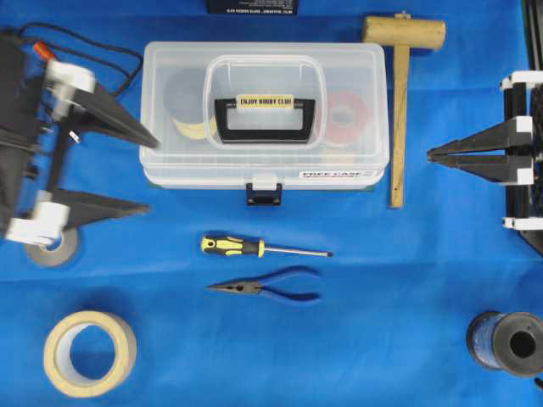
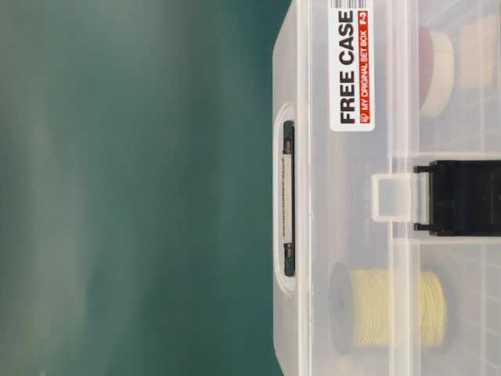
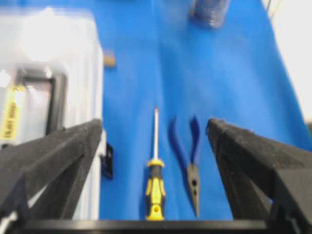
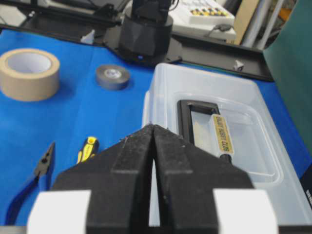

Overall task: Close the tool box with the left arm.
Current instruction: 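Withdraw the left gripper from the closed box to the left side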

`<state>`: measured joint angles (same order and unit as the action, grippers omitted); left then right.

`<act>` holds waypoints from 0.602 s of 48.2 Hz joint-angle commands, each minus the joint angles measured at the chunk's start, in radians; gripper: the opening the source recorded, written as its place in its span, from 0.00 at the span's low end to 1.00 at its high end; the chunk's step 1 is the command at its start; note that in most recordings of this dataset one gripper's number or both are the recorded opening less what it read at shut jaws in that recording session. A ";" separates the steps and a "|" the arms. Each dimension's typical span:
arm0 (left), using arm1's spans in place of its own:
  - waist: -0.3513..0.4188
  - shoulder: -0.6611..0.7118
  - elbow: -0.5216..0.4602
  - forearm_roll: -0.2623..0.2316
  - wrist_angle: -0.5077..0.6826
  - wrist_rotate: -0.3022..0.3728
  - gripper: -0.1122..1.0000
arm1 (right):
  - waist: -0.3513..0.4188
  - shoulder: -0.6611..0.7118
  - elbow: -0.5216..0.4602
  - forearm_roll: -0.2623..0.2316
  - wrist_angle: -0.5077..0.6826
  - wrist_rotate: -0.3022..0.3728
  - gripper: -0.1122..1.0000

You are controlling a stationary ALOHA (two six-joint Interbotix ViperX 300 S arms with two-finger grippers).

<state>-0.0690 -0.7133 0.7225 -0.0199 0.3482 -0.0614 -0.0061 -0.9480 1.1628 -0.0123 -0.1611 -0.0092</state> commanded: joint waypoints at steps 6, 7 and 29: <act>0.028 -0.198 0.201 0.002 -0.172 0.003 0.91 | -0.002 -0.011 -0.026 -0.002 -0.005 -0.002 0.10; 0.029 -0.216 0.224 0.000 -0.189 0.003 0.91 | -0.002 -0.012 -0.028 -0.002 -0.005 0.000 0.10; 0.038 -0.476 0.649 -0.006 -0.446 0.020 0.91 | -0.002 -0.018 -0.028 -0.003 -0.006 -0.002 0.10</act>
<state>-0.0337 -1.1858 1.3514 -0.0245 -0.0736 -0.0430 -0.0061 -0.9679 1.1628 -0.0138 -0.1611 -0.0092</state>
